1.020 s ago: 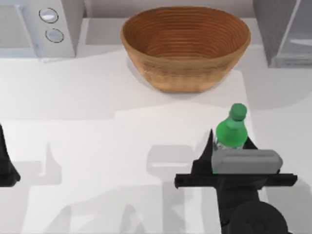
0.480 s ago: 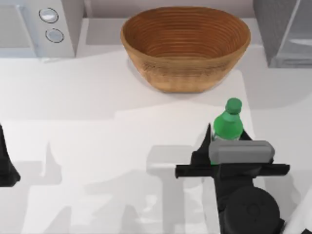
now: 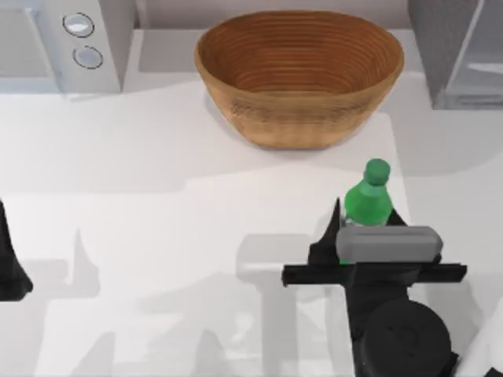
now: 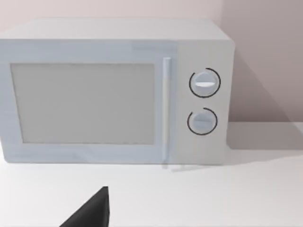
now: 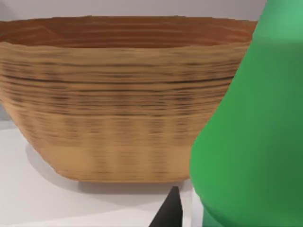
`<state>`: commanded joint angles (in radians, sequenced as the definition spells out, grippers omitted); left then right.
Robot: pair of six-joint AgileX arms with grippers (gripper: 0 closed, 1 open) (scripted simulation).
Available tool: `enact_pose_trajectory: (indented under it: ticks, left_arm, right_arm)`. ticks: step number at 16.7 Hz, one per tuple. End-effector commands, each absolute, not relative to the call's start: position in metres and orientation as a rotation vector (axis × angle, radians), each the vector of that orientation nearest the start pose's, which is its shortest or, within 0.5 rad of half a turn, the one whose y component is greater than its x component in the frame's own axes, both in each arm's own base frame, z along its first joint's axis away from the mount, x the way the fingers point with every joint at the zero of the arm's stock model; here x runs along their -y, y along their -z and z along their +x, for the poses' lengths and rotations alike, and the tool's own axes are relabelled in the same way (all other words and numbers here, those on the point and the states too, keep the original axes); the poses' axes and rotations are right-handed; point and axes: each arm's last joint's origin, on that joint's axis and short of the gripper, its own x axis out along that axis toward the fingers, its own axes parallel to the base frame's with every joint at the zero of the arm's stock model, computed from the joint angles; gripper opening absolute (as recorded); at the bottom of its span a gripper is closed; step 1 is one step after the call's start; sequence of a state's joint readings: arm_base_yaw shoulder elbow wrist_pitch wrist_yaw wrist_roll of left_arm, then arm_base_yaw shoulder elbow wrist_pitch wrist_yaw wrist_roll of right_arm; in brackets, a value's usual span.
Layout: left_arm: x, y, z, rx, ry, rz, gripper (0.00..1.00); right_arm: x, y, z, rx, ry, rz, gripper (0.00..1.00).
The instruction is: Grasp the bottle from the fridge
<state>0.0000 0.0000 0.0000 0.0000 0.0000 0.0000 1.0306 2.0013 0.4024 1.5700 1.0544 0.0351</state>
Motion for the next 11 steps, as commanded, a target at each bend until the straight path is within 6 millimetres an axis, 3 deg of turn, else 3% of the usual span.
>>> enact_pose_trajectory:
  ticks: [5, 11]
  left_arm:
    - [0.0012, -0.16, 0.1057, 0.0, 0.0, 0.0, 1.0]
    - [0.0012, -0.16, 0.1057, 0.0, 0.0, 0.0, 1.0]
  right_arm:
    - [-0.22, -0.0903, 0.1617, -0.002, 0.002, 0.003, 0.98]
    - [-0.22, -0.0903, 0.1617, -0.002, 0.002, 0.003, 1.0]
